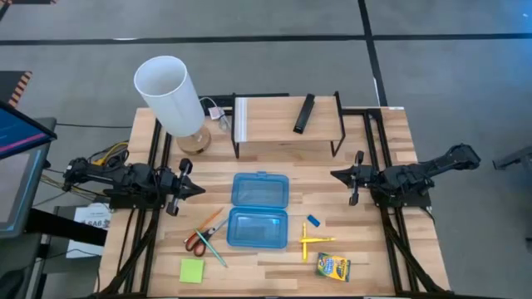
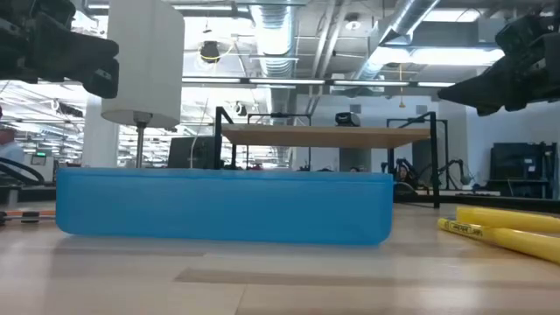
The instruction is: Pack school essentials
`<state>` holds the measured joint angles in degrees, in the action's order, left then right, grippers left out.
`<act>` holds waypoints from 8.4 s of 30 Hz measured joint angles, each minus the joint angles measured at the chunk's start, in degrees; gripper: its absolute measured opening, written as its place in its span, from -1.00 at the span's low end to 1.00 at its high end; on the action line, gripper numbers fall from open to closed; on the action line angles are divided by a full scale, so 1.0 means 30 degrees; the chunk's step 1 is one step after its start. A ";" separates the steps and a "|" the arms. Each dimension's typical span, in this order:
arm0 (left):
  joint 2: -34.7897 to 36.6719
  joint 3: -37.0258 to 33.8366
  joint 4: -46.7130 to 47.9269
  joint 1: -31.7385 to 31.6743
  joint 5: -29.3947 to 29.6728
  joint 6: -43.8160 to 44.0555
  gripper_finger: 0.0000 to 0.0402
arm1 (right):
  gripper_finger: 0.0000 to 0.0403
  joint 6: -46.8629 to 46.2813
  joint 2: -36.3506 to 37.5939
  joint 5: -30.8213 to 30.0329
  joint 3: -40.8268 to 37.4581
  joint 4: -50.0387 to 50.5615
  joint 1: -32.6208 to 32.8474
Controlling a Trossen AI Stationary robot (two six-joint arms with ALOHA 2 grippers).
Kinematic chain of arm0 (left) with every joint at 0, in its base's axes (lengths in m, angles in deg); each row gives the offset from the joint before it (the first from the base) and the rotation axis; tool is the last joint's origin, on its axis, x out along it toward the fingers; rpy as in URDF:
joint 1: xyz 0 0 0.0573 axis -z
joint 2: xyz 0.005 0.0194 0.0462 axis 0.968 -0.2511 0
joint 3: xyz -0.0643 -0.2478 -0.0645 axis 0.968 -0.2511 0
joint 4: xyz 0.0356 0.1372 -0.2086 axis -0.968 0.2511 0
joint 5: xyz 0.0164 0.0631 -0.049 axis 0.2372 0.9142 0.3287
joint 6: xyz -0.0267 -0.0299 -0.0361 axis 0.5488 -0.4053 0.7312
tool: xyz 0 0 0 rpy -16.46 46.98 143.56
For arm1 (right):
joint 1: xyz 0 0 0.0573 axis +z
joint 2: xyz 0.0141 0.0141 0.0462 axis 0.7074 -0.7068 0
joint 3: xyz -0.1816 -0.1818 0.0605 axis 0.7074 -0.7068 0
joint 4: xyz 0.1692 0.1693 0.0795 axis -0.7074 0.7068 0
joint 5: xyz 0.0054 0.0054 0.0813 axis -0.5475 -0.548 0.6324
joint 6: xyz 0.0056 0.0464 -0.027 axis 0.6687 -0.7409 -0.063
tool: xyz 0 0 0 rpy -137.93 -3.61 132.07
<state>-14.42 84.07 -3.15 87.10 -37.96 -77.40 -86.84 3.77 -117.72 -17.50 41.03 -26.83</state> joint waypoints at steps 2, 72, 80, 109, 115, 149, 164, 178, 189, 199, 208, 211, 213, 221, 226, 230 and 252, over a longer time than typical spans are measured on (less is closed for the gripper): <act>0.0000 0.0007 0.0003 0.0000 0.0003 0.0000 -1.00 | -0.86 0.0001 0.0006 0.0006 -0.0007 0.0000 -0.0001; 0.0000 0.0001 -0.1273 0.0006 0.0329 0.3324 -1.00 | -0.86 0.0000 0.0000 -0.0058 -0.0007 -0.4533 -0.0007; 0.0000 0.0000 -0.1647 0.0000 0.2378 0.6999 -1.00 | -0.86 -0.0600 -0.0015 0.1171 0.0521 -0.7653 -0.0245; 0.0000 0.0000 -0.1774 0.0000 0.3789 0.9078 -1.00 | -0.62 -0.8749 -1.9485 0.1279 1.3755 0.4642 0.6234; 0.0000 0.0000 -0.1780 0.0000 0.3945 0.9078 -1.00 | -0.33 -1.1916 -2.3019 0.2368 1.4869 0.5867 0.6790; 0.0000 0.0000 -0.1731 0.0001 0.3880 0.9063 -1.00 | -0.68 -1.4962 -2.9999 0.7229 1.7835 1.0314 0.6127; 0.0000 0.0000 -0.1796 0.0000 0.4302 0.9251 -1.00 | -0.77 -1.4252 -2.7693 0.5982 1.7835 1.0186 0.5232; 0.0000 0.0003 -0.1788 0.0003 0.4266 0.9078 -1.00 | -0.78 -0.6500 -2.9885 0.6435 2.2604 0.6397 0.1183; 0.0002 0.0000 -0.1718 0.0007 0.3173 0.9078 -1.00 | -0.75 -0.5332 -3.5115 0.9204 2.7428 0.8658 -0.0447; 0.0000 0.0002 -0.1827 0.0007 0.3154 0.9359 -1.00 | -0.47 -0.5115 -3.6962 0.9530 2.9287 0.9962 -0.0721; 0.0000 0.0007 -0.1869 0.0007 0.2458 0.8721 -1.00 | -0.17 -0.5630 -3.5813 0.9384 2.9536 1.2429 -0.0477; -0.0010 0.0007 -0.1975 0.0025 0.1652 0.8614 -1.00 | -0.16 -0.5625 -3.5077 0.8820 2.9337 1.2509 0.0050; -0.0063 0.0007 -0.2305 0.0160 0.1317 0.8342 -1.00 | -0.18 -0.5709 -3.4108 0.8088 2.8764 1.3223 0.0454; -0.0124 0.0243 -0.2891 0.1439 0.1696 0.6436 -1.00 | -0.25 -0.8118 -2.8913 0.4730 2.3820 1.0595 0.2259; -0.0525 0.1200 -0.2042 0.2141 0.3020 0.6082 -1.00 | -0.25 -0.8331 -2.6088 0.3357 1.9789 0.5603 0.3447; -0.1864 0.2725 0.1062 0.2310 0.3707 0.6246 -1.00 | -0.25 -0.8120 -2.4762 0.2067 1.7298 0.2408 0.4025; -1.1703 1.0734 0.9642 0.2792 0.2536 0.3590 -1.00 | -0.25 -0.7264 -2.4108 0.1209 1.5395 -0.1479 0.4266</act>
<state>-49.53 116.27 25.78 95.47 -30.35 -66.64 -108.63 -68.55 -114.09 28.68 36.60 -14.03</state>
